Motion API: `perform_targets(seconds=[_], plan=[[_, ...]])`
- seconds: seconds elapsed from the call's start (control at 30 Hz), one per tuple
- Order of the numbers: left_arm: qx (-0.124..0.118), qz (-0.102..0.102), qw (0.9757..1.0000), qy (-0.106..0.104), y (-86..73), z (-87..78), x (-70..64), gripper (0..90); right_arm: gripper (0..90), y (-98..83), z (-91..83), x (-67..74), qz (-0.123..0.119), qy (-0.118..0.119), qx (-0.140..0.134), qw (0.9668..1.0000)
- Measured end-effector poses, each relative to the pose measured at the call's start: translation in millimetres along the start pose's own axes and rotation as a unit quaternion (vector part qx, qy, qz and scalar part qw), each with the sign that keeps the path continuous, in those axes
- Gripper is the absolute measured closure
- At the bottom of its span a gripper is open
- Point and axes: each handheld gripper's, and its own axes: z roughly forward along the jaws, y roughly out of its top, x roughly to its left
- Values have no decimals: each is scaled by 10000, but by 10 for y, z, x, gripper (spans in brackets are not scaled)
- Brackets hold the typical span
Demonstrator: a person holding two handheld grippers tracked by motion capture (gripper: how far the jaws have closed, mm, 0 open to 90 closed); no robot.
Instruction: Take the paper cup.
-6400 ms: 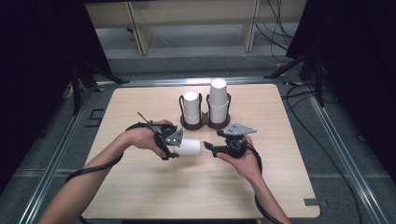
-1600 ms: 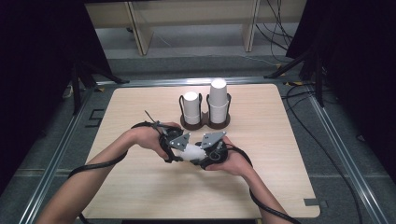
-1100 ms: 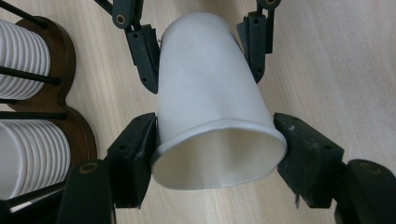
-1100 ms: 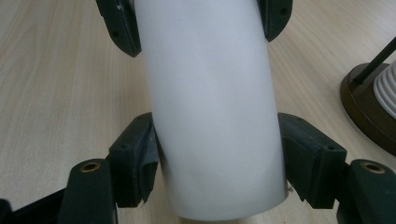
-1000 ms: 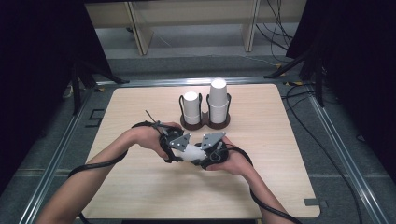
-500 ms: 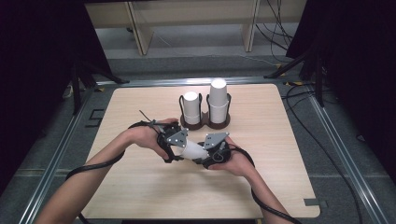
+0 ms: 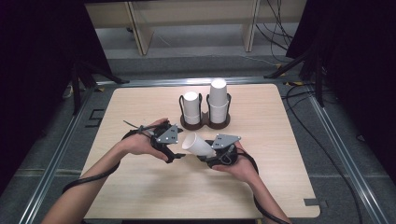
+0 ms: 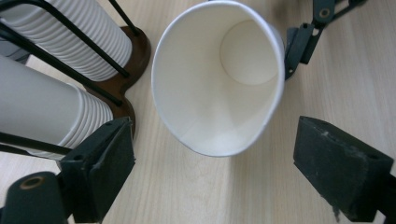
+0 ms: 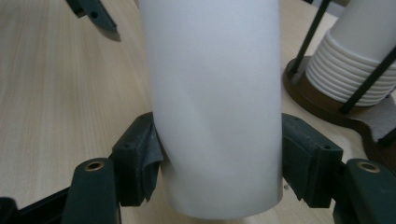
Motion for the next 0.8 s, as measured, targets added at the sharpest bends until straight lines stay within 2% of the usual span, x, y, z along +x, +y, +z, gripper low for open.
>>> perform_targets(seconds=[0.03, 0.07, 0.1, 0.13, 0.17, 0.2, 0.23, 0.3, 0.33, 0.37, 0.4, 0.43, 0.5, 0.57, 0.6, 0.63, 0.7, 0.77, 0.8], plan=[[-43, -65, 10000, -6, -7, -3, -2, 102, 347, -13, -21, -9, 13, -158, -89, 9998], [-88, -167, 9998, 44, -19, -11, -13, 102, 347, -13, -21, -9, 13, -158, -89, 9998], [-152, -216, 9996, 88, -30, -11, -20, 102, 347, -27, -31, 5, 205, -189, -120, 9995], [-215, -375, 9989, 153, -41, -14, -37, 102, 347, -30, -39, -12, 93, -262, -185, 9994], [-283, -464, 9983, 199, -56, -8, -49, 104, 347, -41, -51, -1, 208, -336, -215, 9990], [-262, -425, 9984, 269, -67, -18, -51, 107, 346, -45, -61, -3, 216, -367, -240, 9988], [-368, -626, 9968, 346, -80, -13, -77, 114, 345, -51, -68, 11, 351, -383, -250, 9983], [-460, -736, 9953, 428, -105, -23, -107, 123, 345, -60, -83, 10, 469, -489, -370, 9970], [-611, -899, 9929, 475, -118, -16, -132, 123, 345, -66, -87, 9, 534, -533, -470, 9960], [-644, -969, 9919, 500, -129, -20, -140, 123, 345, -70, -98, 8, 603, -549, -499, 9954], [-777, -1142, 9891, 512, -144, -9, -163, 122, 345, -73, -103, 5, 617, -578, -523, 9950], [-879, -1250, 9867, 547, -163, -1, -186, 121, 345, -77, -102, 4, 643, -627, -589, 9942], [-975, -1392, 9837, 582, -185, -1, -210, 119, 345, -82, -109, 3, 690, -684, -650, 9931], [-1116, -1603, 9782, 704, -208, 2, -242, 112, 345, -80, -121, 6, 720, -723, -688, 9924], [-1076, -1630, 9783, 698, -216, -8, -242, 113, 345, -78, -131, 3, 692, -756, -727, 9921], [-1209, -1744, 9747, 705, -223, 0, -260, 110, 345, -77, -133, 11, 754, -748, -747, 9915], [-1326, -1867, 9703, 774, -232, 3, -285, 111, 345, -81, -134, 17, 809, -663, -814, 9912], [-1335, -1906, 9690, 832, -241, 2, -301, 113, 344, -84, -145, 13, 705, -797, -851, 9907], [-1322, -1959, 9676, 891, -246, 1, -311, 115, 344, -86, -153, 24, 793, -785, -810, 9904]])
